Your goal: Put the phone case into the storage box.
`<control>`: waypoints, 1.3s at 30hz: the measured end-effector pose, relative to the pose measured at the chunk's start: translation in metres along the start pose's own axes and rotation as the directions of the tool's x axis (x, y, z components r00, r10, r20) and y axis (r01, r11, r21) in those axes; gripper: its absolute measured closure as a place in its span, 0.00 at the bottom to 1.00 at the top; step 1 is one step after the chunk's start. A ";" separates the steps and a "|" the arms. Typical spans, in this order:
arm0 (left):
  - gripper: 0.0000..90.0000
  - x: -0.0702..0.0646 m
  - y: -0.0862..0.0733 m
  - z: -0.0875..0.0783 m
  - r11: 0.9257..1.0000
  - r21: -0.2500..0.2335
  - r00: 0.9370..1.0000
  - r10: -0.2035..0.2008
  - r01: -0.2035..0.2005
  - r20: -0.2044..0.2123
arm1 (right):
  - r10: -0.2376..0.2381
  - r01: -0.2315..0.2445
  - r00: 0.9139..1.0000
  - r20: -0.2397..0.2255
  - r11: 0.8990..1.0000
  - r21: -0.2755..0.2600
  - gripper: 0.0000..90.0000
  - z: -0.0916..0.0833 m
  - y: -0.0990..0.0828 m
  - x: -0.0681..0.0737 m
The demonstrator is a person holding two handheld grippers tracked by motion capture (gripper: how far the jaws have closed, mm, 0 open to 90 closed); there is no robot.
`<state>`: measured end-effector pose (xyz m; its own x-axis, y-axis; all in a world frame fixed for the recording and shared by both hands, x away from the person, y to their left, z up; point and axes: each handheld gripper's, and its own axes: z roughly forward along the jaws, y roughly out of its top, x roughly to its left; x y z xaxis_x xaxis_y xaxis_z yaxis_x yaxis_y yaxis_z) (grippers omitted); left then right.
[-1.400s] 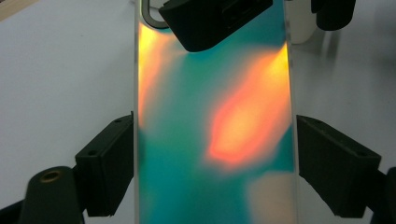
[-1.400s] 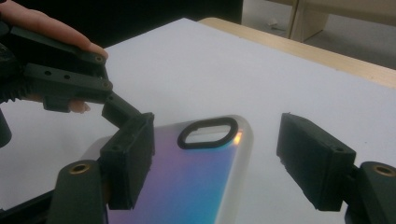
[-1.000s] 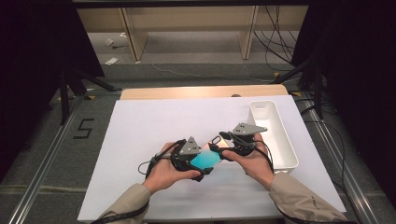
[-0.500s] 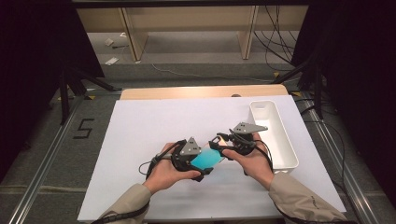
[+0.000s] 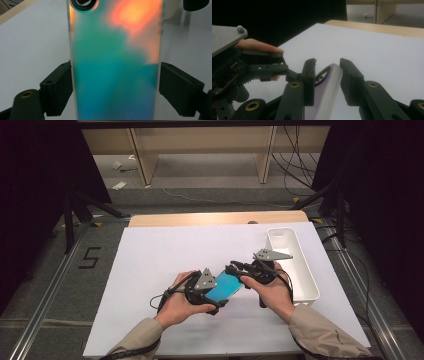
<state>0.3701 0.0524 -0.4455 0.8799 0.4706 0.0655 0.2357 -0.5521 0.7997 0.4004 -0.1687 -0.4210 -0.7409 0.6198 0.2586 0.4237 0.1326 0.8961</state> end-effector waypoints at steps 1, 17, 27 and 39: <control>0.19 0.000 0.000 0.000 1.000 0.004 1.000 0.004 -0.004 -0.004 | 0.002 -0.002 1.000 -0.001 1.000 -0.006 0.76 0.000 0.000 0.001; 0.17 0.004 -0.001 -0.006 0.998 -0.066 1.000 -0.002 0.001 -0.014 | -0.071 0.069 0.994 -0.079 0.997 -0.027 0.89 -0.010 0.011 0.019; 0.17 0.011 -0.007 -0.009 0.996 -0.075 0.999 -0.040 0.040 -0.002 | -0.128 0.130 0.987 -0.099 0.991 0.013 0.89 -0.015 0.017 0.013; 0.17 0.011 -0.008 -0.009 0.997 -0.074 1.000 -0.028 0.028 0.004 | -0.203 0.221 0.964 -0.171 0.971 0.096 0.89 -0.020 0.023 0.005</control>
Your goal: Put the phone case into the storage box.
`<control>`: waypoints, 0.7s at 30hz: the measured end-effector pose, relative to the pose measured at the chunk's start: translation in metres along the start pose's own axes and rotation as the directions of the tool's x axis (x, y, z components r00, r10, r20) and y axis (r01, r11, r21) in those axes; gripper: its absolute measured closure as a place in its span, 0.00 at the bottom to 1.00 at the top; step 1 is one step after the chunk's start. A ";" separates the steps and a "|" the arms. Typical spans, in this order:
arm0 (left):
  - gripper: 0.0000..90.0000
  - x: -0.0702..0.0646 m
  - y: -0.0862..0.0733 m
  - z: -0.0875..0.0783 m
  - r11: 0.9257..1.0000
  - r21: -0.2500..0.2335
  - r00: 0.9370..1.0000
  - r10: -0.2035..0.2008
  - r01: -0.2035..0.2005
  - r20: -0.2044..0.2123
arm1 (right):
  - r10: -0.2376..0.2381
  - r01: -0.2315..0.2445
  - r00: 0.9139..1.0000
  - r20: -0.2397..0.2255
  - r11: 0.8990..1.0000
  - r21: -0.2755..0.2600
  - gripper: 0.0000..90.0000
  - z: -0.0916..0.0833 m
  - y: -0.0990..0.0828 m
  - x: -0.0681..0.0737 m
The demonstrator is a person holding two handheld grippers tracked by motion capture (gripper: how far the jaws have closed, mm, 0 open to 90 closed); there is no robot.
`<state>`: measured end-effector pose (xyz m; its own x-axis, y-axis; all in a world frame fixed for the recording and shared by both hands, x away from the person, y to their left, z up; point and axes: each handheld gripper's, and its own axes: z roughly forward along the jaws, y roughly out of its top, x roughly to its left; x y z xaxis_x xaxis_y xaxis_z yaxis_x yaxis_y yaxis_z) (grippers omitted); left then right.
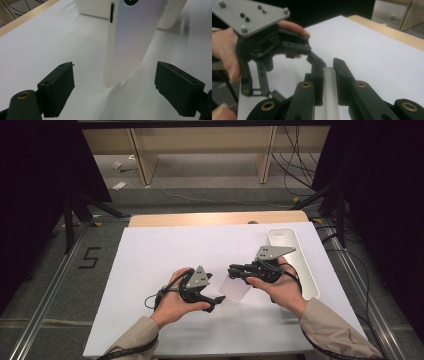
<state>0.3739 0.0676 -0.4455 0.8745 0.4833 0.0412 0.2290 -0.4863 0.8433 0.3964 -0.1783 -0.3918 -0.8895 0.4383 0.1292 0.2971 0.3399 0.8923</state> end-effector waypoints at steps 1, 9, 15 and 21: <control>0.18 0.000 0.000 0.000 1.000 0.000 1.000 -0.001 0.001 -0.001 | -0.008 0.009 1.000 -0.009 1.000 0.011 0.89 0.000 0.000 0.000; 0.18 -0.001 0.000 0.001 1.000 -0.004 1.000 0.000 0.000 0.007 | -0.057 0.059 0.997 -0.044 0.997 0.040 0.89 -0.003 0.005 0.001; 0.20 -0.002 0.000 0.003 1.000 0.001 1.000 0.005 -0.005 0.014 | -0.072 0.075 0.996 -0.057 0.995 0.060 0.89 -0.003 0.005 0.000; 0.22 -0.003 0.000 0.004 1.000 0.005 1.000 0.011 -0.011 0.018 | -0.078 0.082 0.995 -0.063 0.994 0.067 0.89 -0.004 0.006 0.000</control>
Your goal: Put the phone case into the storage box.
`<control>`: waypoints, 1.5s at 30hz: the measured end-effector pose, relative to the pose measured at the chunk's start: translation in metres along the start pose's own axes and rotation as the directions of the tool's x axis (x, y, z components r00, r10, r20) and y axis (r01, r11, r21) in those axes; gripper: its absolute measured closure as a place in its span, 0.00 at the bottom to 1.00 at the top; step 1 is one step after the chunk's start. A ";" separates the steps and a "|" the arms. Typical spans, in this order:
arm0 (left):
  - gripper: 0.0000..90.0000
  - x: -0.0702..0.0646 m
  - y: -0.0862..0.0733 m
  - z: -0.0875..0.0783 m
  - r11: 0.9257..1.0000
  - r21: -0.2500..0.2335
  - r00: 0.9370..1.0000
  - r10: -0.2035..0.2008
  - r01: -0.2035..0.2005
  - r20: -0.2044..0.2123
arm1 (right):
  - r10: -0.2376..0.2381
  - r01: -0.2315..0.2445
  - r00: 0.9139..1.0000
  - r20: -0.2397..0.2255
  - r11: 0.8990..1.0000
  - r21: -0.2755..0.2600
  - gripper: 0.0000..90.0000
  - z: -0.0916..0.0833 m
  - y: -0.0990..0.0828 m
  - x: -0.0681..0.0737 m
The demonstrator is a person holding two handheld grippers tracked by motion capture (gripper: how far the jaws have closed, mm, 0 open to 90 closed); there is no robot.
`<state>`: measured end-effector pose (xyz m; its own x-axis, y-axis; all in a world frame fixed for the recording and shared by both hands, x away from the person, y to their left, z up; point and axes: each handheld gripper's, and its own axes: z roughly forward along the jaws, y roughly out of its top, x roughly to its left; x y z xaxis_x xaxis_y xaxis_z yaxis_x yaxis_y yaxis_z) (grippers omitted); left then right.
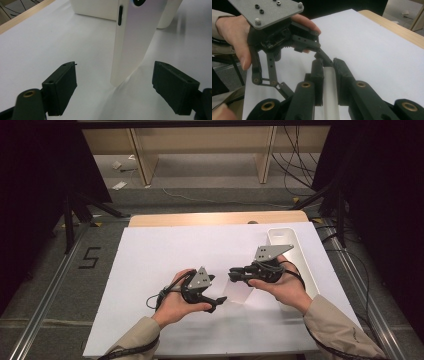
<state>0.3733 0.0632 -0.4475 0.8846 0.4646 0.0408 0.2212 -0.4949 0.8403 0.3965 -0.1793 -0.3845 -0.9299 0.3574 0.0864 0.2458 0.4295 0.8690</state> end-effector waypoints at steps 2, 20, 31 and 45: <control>0.22 0.000 0.000 0.000 1.000 -0.002 1.000 -0.001 0.001 0.002 | -0.002 0.002 1.000 -0.004 1.000 0.007 0.89 0.000 0.000 0.000; 0.30 -0.002 0.001 0.006 1.000 -0.007 0.999 0.013 -0.013 0.040 | -0.025 0.026 0.999 -0.042 0.999 0.021 0.89 -0.003 0.005 0.002; 0.39 -0.001 -0.006 0.015 0.999 0.036 0.995 0.027 -0.030 0.101 | -0.038 0.040 0.996 -0.080 0.999 0.035 0.89 -0.001 0.005 0.004; 0.52 0.000 -0.011 0.021 0.996 0.054 0.988 0.066 -0.074 0.141 | -0.043 0.046 0.995 -0.095 0.998 0.031 0.89 -0.001 0.007 0.006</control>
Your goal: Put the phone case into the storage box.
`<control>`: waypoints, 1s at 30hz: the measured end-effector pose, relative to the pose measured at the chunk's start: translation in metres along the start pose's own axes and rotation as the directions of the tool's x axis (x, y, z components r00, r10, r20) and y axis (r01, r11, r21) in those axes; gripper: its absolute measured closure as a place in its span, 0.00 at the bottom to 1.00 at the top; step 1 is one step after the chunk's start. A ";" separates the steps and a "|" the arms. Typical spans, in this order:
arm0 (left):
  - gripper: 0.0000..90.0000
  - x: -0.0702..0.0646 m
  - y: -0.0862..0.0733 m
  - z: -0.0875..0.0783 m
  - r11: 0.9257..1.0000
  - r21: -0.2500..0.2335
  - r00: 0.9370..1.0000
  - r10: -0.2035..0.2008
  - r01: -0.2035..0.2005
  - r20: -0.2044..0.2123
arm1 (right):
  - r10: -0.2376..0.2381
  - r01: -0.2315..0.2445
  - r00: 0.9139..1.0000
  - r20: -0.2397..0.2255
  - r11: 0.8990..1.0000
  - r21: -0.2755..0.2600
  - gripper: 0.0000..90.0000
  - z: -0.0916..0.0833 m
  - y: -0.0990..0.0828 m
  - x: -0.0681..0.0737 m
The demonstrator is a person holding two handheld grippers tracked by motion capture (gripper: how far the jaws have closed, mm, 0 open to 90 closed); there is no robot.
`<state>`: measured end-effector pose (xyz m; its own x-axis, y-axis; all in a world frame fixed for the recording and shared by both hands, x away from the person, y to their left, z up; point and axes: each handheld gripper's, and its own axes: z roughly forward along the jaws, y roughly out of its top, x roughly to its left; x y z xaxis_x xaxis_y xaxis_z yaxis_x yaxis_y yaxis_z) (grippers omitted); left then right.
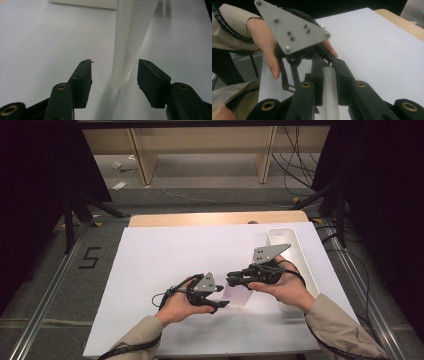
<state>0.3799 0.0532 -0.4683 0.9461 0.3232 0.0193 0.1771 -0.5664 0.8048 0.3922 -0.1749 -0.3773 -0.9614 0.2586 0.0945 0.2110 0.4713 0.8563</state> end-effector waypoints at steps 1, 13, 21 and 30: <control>0.52 0.000 0.000 0.000 1.000 0.002 1.000 0.007 -0.007 0.004 | -0.001 0.001 1.000 -0.002 1.000 -0.001 0.89 0.000 0.000 0.000; 0.70 0.000 -0.002 0.002 0.999 -0.003 0.998 0.034 -0.034 0.055 | -0.001 0.001 1.000 -0.020 1.000 -0.010 0.89 0.001 0.000 0.001; 0.80 0.000 -0.001 0.000 0.999 -0.003 0.996 0.050 -0.050 0.080 | -0.011 0.010 0.999 -0.036 1.000 -0.018 0.89 0.001 0.000 0.001; 0.90 0.000 0.001 -0.004 0.998 0.007 0.993 0.054 -0.055 0.105 | -0.046 0.044 0.998 -0.048 0.998 -0.041 0.78 0.001 0.000 0.001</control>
<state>0.3791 0.0554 -0.4651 0.9776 0.2106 0.0000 0.1268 -0.5885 0.7985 0.3915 -0.1739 -0.3771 -0.9775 0.1959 0.0789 0.1607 0.4477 0.8796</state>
